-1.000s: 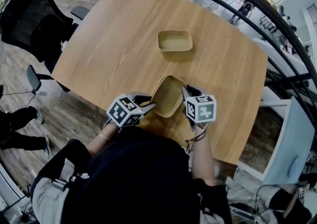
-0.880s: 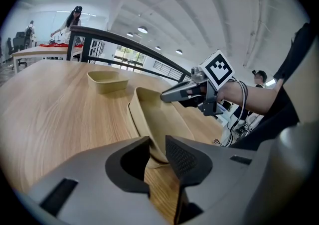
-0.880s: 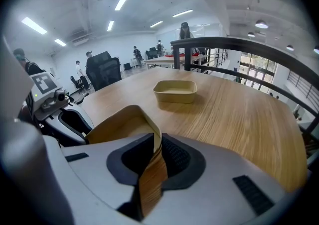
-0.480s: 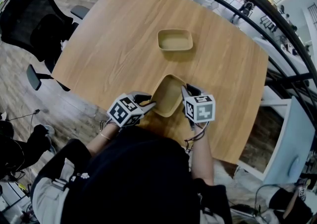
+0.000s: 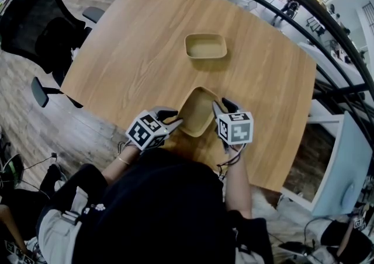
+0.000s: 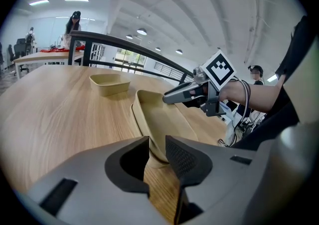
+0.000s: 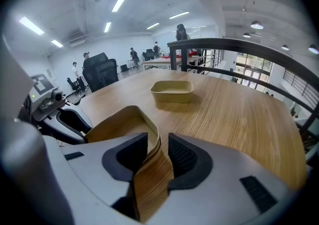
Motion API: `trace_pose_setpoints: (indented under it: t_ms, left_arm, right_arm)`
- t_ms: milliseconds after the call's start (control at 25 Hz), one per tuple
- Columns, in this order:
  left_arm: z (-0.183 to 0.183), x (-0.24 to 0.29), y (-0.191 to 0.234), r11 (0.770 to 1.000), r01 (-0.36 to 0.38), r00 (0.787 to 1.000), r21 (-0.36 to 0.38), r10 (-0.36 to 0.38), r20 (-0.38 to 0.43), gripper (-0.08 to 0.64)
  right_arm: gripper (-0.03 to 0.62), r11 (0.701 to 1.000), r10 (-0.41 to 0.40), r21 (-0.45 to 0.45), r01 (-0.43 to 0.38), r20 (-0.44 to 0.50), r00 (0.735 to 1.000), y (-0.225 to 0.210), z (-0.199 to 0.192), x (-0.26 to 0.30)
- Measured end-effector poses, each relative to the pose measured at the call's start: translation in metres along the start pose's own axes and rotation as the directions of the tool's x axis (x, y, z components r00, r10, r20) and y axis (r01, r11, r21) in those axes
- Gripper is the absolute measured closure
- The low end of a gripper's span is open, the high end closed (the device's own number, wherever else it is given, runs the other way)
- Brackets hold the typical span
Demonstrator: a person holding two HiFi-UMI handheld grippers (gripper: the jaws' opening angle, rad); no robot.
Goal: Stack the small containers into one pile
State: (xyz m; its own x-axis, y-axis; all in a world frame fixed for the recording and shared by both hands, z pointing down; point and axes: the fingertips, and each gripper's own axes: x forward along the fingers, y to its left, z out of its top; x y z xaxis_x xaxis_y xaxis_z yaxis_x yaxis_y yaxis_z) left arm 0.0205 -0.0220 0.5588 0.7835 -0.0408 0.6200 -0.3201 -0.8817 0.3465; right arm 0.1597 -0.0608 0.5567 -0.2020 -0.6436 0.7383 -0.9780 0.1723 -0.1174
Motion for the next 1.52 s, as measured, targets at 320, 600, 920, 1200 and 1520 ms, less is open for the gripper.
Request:
trace_pose_setpoints:
  t_ms: [320, 600, 920, 1200, 1520]
  left_arm:
    - [0.005, -0.006, -0.001, 1.000, -0.017, 1.000, 0.008, 0.017, 0.019, 0.469]
    - [0.004, -0.011, -0.002, 1.000, -0.030, 0.999, 0.011, 0.029, 0.032, 0.469]
    - [0.000, -0.015, -0.007, 0.999, -0.040, 0.998, 0.013, 0.040, 0.041, 0.471]
    - [0.004, -0.021, -0.011, 0.998, -0.062, 0.995, 0.017, 0.060, 0.080, 0.471]
    - [0.016, -0.025, -0.014, 0.995, -0.096, 0.985, 0.001, 0.095, 0.141, 0.472]
  right_arm:
    - [0.459, 1.000, -0.016, -0.009, 0.017, 0.051, 0.999, -0.001, 0.007, -0.009]
    - [0.459, 1.000, -0.004, -0.005, 0.004, 0.060, 0.998, 0.006, 0.005, -0.013]
    - [0.459, 1.000, 0.000, 0.005, -0.001, 0.075, 0.997, 0.012, -0.002, -0.021]
    - [0.479, 1.000, 0.015, 0.007, -0.016, 0.108, 0.994, 0.016, -0.004, -0.033]
    - [0.538, 0.999, 0.023, 0.026, -0.028, 0.170, 0.985, 0.011, -0.005, -0.053]
